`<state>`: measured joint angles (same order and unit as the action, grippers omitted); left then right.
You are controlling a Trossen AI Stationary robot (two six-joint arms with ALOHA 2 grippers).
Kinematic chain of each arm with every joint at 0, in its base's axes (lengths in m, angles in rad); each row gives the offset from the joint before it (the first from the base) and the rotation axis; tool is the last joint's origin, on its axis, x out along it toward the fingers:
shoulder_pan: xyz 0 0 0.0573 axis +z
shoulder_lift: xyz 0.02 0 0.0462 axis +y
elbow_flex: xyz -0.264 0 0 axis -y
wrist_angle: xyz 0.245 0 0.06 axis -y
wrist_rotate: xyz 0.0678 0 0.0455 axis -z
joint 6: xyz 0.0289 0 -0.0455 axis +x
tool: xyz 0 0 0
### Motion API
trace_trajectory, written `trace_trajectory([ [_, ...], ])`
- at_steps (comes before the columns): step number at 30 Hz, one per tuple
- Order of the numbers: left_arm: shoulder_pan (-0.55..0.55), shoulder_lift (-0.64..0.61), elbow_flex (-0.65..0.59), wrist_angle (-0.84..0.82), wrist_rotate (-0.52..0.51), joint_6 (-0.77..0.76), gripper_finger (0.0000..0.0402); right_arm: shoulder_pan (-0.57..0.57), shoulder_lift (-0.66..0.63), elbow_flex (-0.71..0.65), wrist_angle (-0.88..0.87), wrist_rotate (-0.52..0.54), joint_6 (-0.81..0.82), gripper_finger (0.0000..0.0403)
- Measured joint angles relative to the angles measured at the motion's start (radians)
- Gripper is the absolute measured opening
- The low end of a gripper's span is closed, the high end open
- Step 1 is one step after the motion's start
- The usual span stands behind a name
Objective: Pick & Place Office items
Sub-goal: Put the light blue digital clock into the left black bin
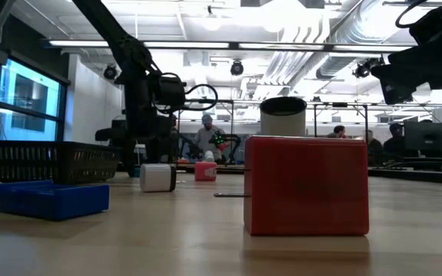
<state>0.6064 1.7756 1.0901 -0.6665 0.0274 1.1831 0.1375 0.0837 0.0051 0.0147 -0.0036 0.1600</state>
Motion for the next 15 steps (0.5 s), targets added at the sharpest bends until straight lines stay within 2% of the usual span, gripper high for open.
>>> trace_trajectory([
  [10, 0.0, 0.0, 0.0, 0.005, 0.003, 0.006, 0.0211, 0.0, 0.0, 0.0, 0.0, 0.0, 0.0, 0.014],
  [15, 0.0, 0.001, 0.0, 0.011, 0.003, 0.0, 0.0192, 0.0, 0.0, 0.0, 0.0, 0.0, 0.0, 0.014],
])
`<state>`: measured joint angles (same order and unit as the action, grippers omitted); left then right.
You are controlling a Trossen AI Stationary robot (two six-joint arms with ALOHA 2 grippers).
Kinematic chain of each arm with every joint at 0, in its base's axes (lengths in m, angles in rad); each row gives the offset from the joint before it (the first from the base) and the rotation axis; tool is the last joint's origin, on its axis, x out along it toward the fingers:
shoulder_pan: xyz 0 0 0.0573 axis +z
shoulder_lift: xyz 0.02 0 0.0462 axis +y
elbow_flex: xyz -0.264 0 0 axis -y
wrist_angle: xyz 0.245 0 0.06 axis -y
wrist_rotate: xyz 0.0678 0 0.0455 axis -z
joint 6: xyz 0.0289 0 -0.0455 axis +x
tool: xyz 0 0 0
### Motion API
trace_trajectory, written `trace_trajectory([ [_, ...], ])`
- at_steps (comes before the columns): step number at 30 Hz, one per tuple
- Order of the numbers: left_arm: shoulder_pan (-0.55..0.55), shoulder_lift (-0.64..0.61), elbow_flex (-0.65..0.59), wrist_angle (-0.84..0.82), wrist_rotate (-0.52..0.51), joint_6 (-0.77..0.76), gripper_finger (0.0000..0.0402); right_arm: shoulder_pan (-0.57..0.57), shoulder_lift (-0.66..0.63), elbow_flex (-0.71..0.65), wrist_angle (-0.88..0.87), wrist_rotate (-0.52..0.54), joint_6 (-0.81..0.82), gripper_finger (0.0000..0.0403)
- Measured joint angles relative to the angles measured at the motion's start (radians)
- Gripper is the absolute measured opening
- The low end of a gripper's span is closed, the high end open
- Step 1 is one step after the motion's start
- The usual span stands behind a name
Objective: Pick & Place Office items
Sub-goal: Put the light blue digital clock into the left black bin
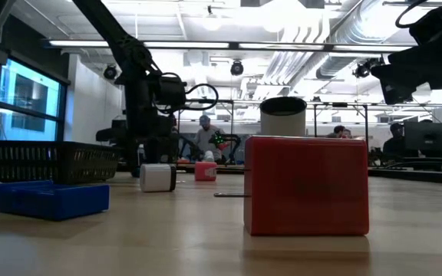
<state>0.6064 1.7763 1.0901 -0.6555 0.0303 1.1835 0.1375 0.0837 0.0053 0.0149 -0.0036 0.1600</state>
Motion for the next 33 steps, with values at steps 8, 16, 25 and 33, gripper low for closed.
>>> trace_trajectory([
  [8, 0.0, 0.0, 0.0, 0.002, 0.0, -0.002, 0.0177, 0.0, 0.0, 0.0, 0.0, 0.0, 0.0, 0.014],
  [16, 0.0, 0.0, 0.0, 0.009, -0.001, -0.008, 0.0165, 0.0, 0.0, 0.0, 0.0, 0.0, 0.0, 0.014],
  [25, 0.0, 0.0, 0.0, 0.006, -0.002, -0.031, 0.0163, 0.0, 0.0, 0.0, 0.0, 0.0, 0.0, 0.014],
  [33, 0.0, -0.026, 0.023, -0.016, -0.003, -0.059, 0.0162, 0.0, 0.0, 0.0, 0.0, 0.0, 0.0, 0.014],
])
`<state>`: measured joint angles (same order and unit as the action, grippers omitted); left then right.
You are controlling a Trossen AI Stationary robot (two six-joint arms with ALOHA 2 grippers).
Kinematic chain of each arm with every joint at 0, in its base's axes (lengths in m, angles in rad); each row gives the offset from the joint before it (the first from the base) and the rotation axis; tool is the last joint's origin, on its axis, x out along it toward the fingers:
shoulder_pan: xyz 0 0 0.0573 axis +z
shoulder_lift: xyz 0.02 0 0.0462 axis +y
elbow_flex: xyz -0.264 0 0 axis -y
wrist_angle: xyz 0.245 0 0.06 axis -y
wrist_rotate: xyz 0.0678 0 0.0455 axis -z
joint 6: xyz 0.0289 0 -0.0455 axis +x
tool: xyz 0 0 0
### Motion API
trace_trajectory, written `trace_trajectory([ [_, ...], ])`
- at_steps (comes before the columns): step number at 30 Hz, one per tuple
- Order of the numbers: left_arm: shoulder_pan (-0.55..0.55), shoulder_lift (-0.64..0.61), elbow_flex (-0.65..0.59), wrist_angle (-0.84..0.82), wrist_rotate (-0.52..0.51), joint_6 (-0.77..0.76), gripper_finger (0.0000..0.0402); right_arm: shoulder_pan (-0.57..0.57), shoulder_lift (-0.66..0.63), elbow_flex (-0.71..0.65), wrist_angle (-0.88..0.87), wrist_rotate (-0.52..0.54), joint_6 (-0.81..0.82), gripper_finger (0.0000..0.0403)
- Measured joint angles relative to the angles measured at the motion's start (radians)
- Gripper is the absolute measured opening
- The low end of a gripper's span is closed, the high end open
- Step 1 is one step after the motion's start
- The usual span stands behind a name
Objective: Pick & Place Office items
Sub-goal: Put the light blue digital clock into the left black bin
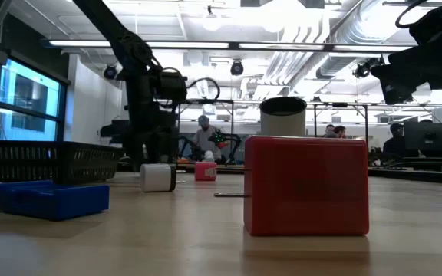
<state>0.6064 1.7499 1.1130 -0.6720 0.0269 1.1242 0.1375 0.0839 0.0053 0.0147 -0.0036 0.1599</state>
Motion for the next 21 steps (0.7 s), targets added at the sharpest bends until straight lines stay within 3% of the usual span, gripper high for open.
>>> trace_trajectory([
  [11, -0.018, -0.155, 0.006, -0.086, -0.003, -0.152, 0.0162, 0.0, 0.0, 0.0, 0.0, 0.0, 0.0, 0.014],
  [21, -0.112, -0.296, 0.006, -0.214, -0.06, -0.319, 0.0162, 0.0, 0.0, 0.0, 0.0, 0.0, 0.0, 0.014],
])
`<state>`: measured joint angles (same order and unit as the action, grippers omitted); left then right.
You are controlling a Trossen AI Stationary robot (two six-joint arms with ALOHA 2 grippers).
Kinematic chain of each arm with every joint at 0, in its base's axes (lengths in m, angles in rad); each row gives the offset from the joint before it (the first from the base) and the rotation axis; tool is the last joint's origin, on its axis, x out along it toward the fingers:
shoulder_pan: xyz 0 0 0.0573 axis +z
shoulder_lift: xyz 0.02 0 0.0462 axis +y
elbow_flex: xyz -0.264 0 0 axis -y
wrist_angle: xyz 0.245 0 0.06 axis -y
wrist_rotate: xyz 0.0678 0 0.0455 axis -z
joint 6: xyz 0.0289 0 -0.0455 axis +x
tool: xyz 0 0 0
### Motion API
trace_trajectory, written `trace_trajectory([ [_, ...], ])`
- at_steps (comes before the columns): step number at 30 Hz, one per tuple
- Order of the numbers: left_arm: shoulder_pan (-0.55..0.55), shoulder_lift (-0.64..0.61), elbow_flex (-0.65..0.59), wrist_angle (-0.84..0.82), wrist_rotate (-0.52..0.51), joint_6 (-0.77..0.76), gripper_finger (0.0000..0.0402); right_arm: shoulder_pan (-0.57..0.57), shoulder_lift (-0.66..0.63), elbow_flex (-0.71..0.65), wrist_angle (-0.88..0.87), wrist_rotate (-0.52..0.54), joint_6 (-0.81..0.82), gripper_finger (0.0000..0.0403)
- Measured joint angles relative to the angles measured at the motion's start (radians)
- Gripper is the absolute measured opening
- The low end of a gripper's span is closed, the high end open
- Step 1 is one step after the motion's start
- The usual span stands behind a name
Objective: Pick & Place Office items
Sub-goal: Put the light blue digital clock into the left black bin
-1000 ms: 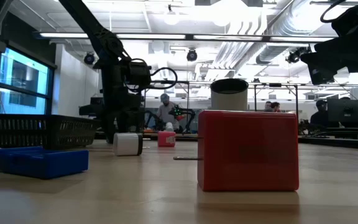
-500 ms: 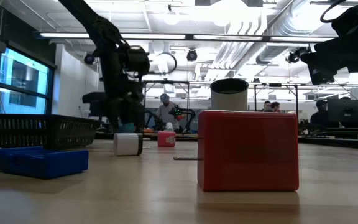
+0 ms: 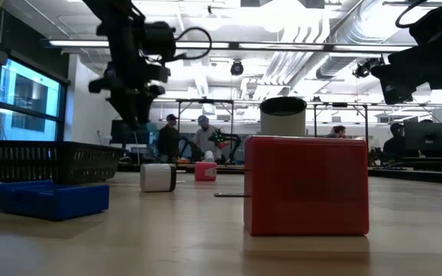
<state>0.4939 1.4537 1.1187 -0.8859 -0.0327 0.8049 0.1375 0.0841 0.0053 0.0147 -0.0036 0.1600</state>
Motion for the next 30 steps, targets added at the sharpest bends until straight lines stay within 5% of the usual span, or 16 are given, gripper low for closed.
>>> trace_trajectory([
  [17, -0.204, -0.15, 0.0, -0.295, -0.052, -0.482, 0.015, 0.0, 0.0, 0.0, 0.0, 0.0, 0.0, 0.014],
  [30, -0.383, -0.195, -0.112, -0.296, -0.061, -0.746, 0.0142, 0.0, 0.0, 0.0, 0.0, 0.0, 0.0, 0.014],
])
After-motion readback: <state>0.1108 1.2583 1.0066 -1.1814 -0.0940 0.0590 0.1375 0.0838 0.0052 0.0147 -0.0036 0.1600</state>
